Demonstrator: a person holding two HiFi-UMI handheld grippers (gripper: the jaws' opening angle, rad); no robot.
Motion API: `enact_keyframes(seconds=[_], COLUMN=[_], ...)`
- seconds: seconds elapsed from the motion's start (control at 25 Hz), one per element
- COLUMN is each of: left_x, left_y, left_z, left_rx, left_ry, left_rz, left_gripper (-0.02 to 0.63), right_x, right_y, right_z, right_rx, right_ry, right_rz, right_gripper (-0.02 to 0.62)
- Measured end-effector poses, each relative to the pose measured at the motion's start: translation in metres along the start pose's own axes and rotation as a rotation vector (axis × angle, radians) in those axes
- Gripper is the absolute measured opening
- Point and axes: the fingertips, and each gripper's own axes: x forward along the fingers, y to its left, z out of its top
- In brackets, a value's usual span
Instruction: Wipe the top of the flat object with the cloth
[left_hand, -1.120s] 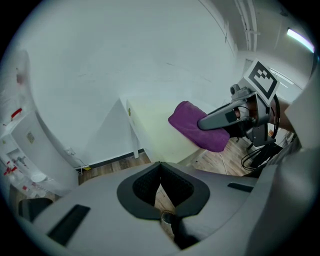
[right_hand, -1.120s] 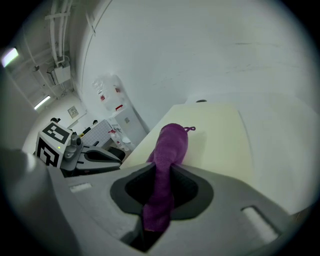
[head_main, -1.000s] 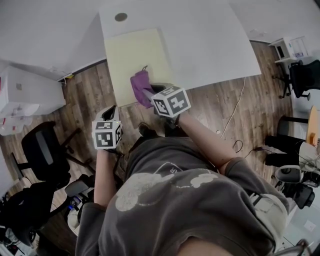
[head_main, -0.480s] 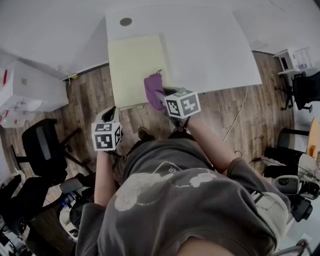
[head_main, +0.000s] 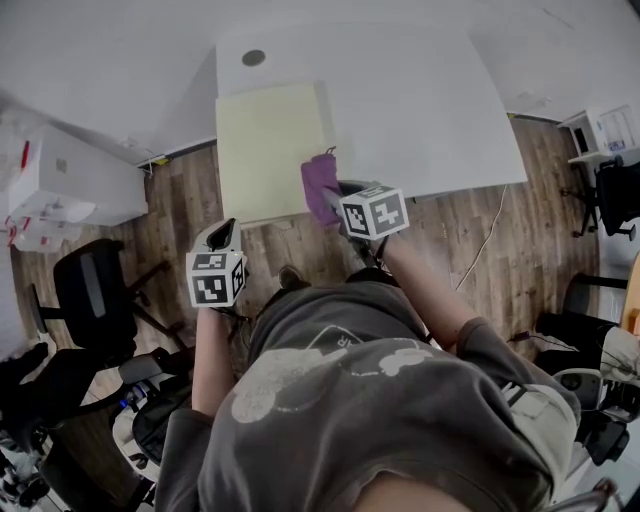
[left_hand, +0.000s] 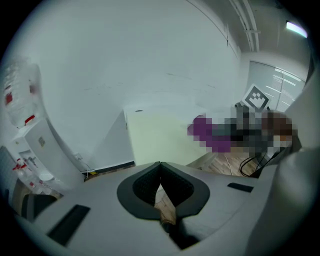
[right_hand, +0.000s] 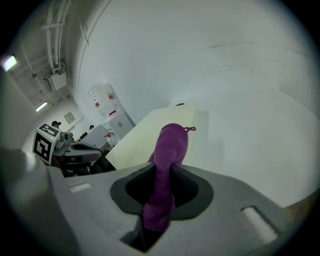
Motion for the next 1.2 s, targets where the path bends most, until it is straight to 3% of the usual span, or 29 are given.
enact_keyframes(seconds=[0.48, 1.2], left_x=[0.007, 0.022], left_y=[-0.058, -0.202], left_z=[0.033, 0.077], left_rx=[-0.062, -0.100], left_ry=[-0.076, -0.147], left_rz=[0.073, 0.147], left_gripper=[-0.002, -0.001], right_x=[-0.034, -0.115], right_y=[-0.048, -0.176], right_z=[0.007, -0.015], right_rx=[-0.050, -0.026], right_ry=[-0.020, -0.040], right_rz=[0.078, 0.147], right_gripper=[0.072, 0.072])
